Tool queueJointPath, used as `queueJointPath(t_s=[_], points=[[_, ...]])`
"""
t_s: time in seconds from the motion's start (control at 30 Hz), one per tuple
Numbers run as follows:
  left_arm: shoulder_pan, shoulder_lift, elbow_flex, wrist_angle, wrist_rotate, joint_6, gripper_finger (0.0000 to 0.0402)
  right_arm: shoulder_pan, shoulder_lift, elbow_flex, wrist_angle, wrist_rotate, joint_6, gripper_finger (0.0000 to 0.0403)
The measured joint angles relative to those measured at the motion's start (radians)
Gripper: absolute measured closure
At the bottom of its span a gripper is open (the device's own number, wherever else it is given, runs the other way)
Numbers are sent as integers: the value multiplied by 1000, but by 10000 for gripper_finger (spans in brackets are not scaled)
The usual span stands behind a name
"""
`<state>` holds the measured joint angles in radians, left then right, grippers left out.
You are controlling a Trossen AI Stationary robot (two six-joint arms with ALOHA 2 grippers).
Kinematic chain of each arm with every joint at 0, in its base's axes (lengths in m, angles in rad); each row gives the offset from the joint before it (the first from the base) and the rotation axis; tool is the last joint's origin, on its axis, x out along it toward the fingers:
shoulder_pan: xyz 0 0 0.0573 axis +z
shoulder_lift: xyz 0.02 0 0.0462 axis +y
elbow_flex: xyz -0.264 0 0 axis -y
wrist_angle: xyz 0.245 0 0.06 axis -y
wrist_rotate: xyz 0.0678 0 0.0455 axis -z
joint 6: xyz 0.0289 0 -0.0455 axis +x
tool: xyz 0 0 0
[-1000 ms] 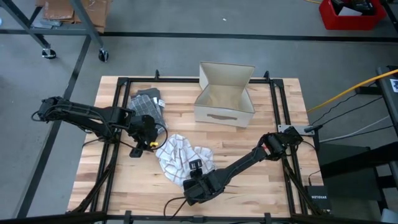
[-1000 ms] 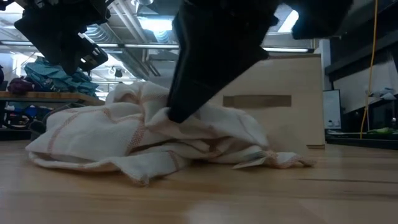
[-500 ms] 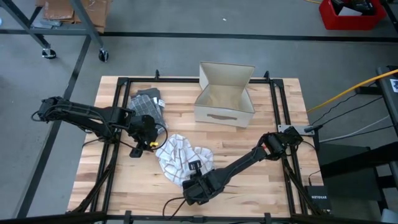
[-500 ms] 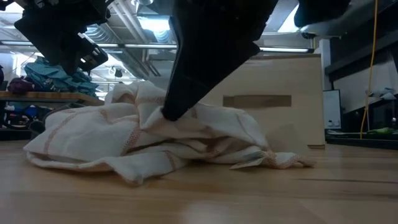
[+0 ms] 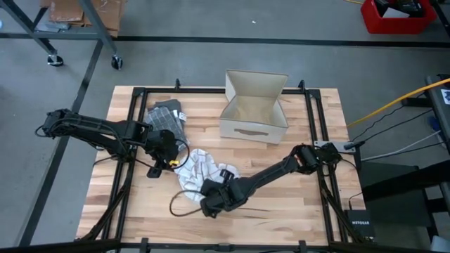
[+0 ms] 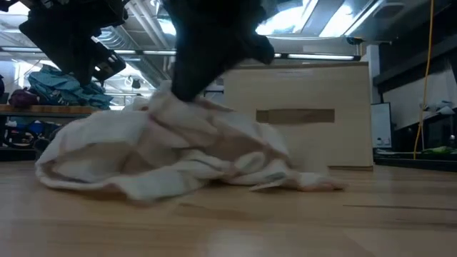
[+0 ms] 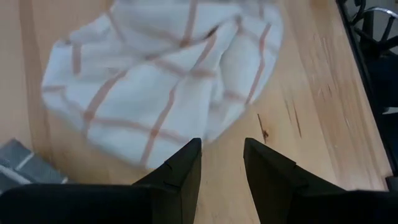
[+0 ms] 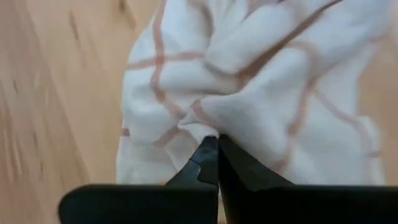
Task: Fold towel
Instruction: Fold the white towel
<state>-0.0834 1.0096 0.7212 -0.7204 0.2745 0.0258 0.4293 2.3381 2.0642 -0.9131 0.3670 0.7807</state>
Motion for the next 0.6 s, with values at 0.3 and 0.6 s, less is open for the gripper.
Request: queueJointPath(t_s=[0.3, 0.6], points=[[1, -10, 0, 56, -12, -77, 297, -55, -2, 223, -226, 137, 101, 401], [1, -102, 33, 138, -13, -189, 338, -118, -87, 287, -358, 230, 227, 402]])
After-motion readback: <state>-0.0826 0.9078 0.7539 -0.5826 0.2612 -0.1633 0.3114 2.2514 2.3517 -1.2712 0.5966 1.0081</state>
